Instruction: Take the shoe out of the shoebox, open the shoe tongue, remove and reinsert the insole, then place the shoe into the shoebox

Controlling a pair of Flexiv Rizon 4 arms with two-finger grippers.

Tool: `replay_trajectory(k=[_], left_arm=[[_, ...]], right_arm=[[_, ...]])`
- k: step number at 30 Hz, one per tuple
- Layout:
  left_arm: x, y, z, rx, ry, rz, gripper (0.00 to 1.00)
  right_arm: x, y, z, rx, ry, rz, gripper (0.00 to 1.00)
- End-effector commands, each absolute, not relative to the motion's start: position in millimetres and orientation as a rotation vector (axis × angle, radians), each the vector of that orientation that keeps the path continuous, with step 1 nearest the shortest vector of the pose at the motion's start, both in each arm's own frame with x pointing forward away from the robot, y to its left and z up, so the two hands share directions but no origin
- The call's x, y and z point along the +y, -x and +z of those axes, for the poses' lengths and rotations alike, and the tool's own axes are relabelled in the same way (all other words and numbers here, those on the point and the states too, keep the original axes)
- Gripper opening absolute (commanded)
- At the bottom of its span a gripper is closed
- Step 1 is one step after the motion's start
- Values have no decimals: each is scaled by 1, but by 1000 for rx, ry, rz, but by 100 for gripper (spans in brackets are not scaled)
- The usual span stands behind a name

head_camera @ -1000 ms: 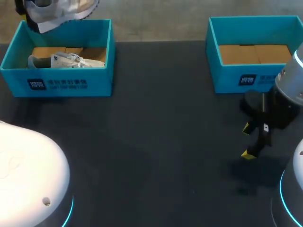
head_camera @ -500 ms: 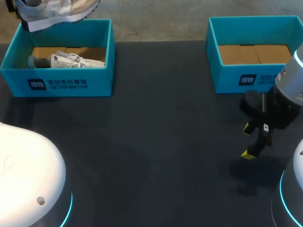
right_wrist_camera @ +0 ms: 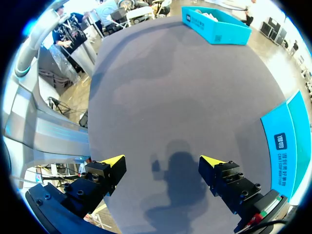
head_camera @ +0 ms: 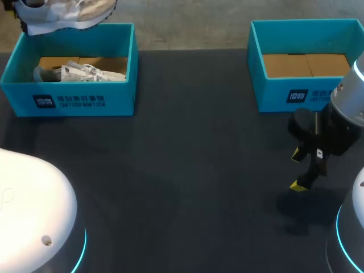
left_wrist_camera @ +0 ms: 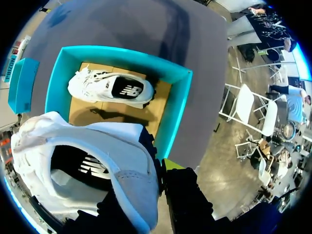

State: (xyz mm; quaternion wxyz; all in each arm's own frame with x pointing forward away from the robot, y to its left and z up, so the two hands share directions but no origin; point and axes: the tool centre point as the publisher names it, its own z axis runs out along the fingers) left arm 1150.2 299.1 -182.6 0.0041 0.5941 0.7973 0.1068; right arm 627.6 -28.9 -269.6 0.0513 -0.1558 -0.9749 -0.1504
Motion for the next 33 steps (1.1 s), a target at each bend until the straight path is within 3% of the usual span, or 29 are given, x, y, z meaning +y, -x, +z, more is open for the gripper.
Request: replay_trajectory(k=[1,33], left_arm=[[298,-1144,-182,2487,-1854,350,0],[316,-1147,-234,2209,-2283,256,0]], right_arm=[[-29,-626,-270,-2970,476,-457,100],[-29,-626,-270,-2970,476,-457,100]])
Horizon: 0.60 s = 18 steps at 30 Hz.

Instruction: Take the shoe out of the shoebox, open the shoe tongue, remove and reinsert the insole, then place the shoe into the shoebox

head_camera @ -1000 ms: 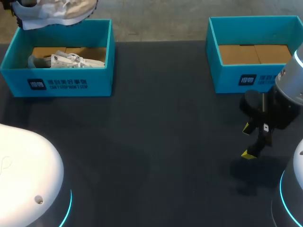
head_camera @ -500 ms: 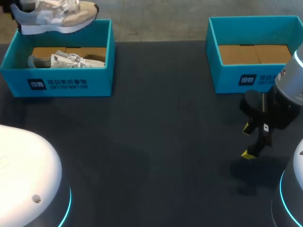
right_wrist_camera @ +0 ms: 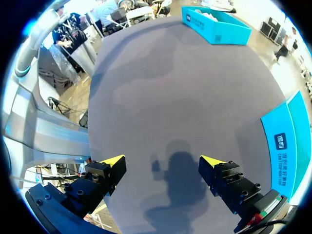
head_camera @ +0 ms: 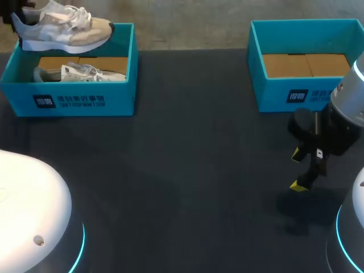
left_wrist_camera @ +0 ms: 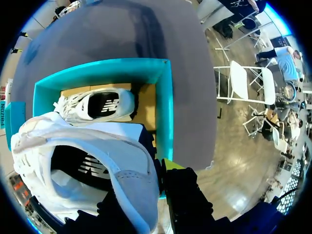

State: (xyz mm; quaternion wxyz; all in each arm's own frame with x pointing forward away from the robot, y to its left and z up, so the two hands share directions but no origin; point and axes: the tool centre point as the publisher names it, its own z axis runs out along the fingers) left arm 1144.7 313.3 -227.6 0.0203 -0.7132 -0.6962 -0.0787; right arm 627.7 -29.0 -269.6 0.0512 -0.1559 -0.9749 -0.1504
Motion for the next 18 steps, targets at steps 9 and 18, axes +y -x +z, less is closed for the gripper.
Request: replay_trajectory(k=[9,18], left_arm=[[318,-1160,-254,-2162,2184,-278,0],[319,-1187,-253,-2211,2138,-277,0]], right_arm=[[-29,-626,-270,-2970,476,-457,100],[-29,-626,-270,-2970,476,-457,100]])
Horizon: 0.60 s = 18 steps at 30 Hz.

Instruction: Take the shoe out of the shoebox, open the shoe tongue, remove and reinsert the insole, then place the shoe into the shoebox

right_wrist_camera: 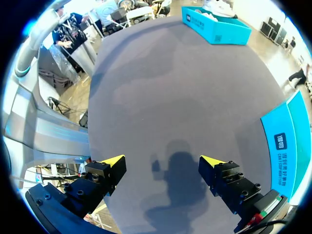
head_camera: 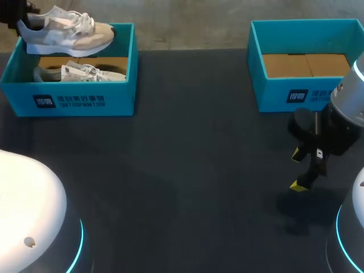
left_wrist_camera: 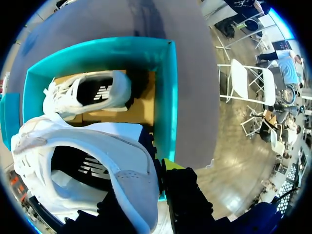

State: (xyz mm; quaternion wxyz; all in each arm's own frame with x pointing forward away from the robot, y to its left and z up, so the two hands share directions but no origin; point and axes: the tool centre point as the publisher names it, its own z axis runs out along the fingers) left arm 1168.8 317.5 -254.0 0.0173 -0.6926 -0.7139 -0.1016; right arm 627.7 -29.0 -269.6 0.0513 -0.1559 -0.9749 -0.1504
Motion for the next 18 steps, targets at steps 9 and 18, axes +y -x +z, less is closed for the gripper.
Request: replay_trajectory(k=[9,18], left_arm=[[318,-1198,-261,-2211,2126,-286,0],[309,-1198,-281,-2202,2098,-338,0]], right_arm=[[-29,-626,-270,-2970,476,-457,100],[-29,-626,-270,-2970,476,-457,100]])
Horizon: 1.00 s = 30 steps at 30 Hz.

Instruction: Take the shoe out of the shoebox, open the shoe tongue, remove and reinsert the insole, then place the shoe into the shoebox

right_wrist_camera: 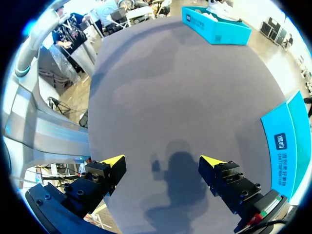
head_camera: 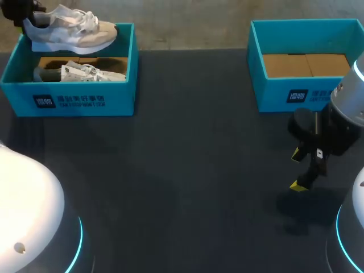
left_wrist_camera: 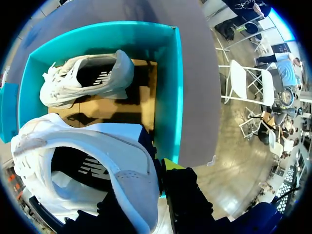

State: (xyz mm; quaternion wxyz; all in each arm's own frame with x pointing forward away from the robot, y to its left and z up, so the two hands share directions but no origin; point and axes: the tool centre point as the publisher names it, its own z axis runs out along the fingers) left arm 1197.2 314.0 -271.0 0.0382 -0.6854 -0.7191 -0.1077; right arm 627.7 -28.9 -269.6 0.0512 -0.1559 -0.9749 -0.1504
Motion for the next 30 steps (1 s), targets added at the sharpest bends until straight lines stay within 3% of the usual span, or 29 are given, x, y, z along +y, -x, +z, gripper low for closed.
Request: replay_trajectory(k=[1,30], left_arm=[[308,-1197,-283,-2201,2096,-345,0],[300,-1203,-335,-2214,2025,-273,0]], right_arm=[[-29,-626,-270,-2970,476,-457,100],[-29,-626,-270,-2970,476,-457,100]])
